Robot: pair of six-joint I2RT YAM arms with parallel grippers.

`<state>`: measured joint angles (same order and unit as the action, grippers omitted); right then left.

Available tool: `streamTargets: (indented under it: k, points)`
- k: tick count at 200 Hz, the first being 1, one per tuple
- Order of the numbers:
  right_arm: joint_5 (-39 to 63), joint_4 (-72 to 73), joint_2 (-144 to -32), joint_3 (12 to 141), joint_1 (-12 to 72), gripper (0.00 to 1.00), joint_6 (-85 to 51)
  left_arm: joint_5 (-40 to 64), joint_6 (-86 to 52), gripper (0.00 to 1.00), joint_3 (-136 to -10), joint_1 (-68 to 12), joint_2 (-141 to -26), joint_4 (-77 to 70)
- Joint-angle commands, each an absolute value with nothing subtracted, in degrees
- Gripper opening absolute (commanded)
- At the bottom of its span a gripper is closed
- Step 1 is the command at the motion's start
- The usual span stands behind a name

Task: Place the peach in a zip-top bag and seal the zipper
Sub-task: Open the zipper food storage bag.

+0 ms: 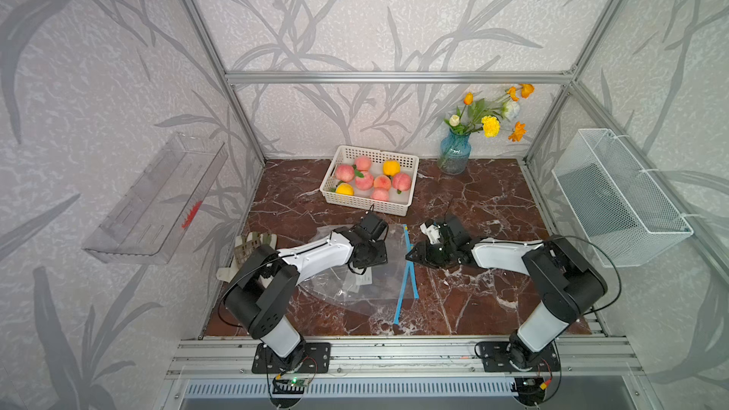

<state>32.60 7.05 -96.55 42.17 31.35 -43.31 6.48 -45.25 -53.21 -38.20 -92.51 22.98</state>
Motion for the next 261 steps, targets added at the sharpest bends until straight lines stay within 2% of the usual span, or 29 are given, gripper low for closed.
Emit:
streamTargets:
  k: [1,63,109,180,261]
  points:
    - [34.5,8.2,-97.5,43.6,31.7,0.44,-43.6,5.5,-45.2,0.53,-54.2,-38.2,-93.7,25.0]
    - [33.3,6.1,-99.1,43.9,31.8,0.45,-42.7,5.3,-45.4,0.52,-54.1,-38.2,-95.3,25.6]
    - [36.1,7.6,-98.1,44.2,32.5,0.39,-42.4,5.0,-45.4,0.52,-53.8,-38.2,-95.5,25.7]
    - [35.7,6.6,-96.1,45.2,32.8,0.38,-42.8,5.1,-45.3,0.52,-53.7,-38.1,-96.4,25.7]
    - [36.7,9.5,-100.4,46.6,32.9,0.39,-44.4,5.7,-44.5,0.51,-54.0,-38.2,-98.5,25.9]
